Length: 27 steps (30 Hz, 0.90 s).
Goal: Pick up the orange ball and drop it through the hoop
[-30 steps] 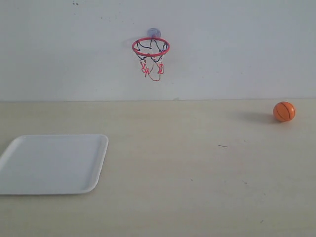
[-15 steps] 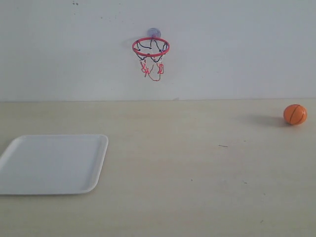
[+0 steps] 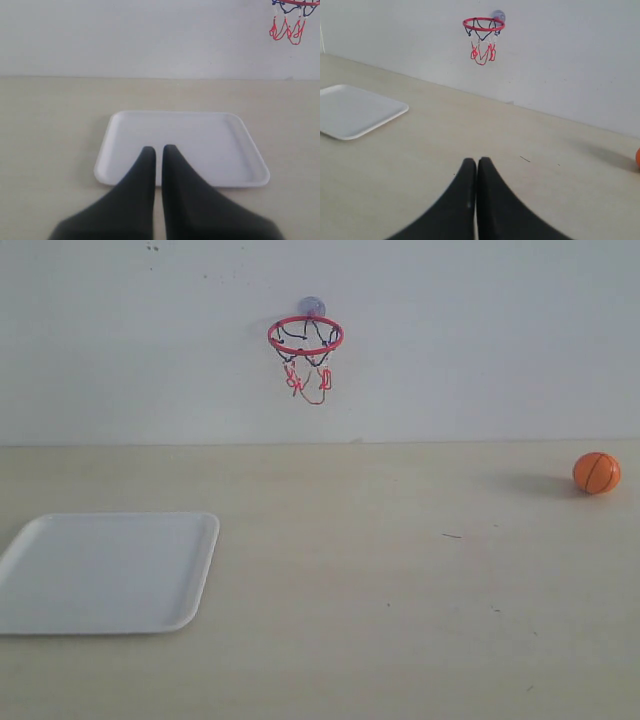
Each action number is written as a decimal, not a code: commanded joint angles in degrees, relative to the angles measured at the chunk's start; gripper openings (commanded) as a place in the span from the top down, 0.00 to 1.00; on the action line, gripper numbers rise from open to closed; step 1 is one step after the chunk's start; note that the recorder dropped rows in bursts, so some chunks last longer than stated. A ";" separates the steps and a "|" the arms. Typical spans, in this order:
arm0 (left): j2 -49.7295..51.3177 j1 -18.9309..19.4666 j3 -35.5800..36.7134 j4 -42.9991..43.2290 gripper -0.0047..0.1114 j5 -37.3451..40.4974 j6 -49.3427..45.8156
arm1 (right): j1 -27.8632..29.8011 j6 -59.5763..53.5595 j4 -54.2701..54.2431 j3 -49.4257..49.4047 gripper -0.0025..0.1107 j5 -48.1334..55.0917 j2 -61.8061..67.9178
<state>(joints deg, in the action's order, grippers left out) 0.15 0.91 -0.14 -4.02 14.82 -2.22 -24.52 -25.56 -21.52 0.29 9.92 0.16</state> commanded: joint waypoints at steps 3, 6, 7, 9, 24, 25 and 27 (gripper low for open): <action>-0.15 0.18 0.14 -0.53 0.92 -0.23 -0.24 | 9.51 4.33 1.42 -0.29 0.98 0.79 -0.16; -0.15 0.18 0.14 -0.53 0.92 -0.23 -0.24 | 16.44 5.31 1.54 -0.29 0.98 4.11 -0.16; -0.15 0.18 0.14 -0.53 0.92 -0.23 -0.24 | 18.66 5.31 2.23 -0.29 0.98 5.25 -0.16; -0.15 0.18 0.14 -0.53 0.92 -0.23 -0.24 | 22.04 5.54 3.29 -0.29 0.98 6.18 -0.16; -0.15 0.18 0.14 -0.53 0.92 -0.23 -0.24 | 25.02 21.23 14.47 -0.29 0.98 9.61 -0.16; -0.15 0.18 0.14 -0.53 0.92 -0.23 -0.24 | 25.02 21.23 14.35 -0.29 0.98 9.61 -0.16; -0.15 0.18 0.14 -0.53 0.92 -0.23 -0.24 | 25.02 21.13 14.35 -0.29 0.98 9.61 -0.16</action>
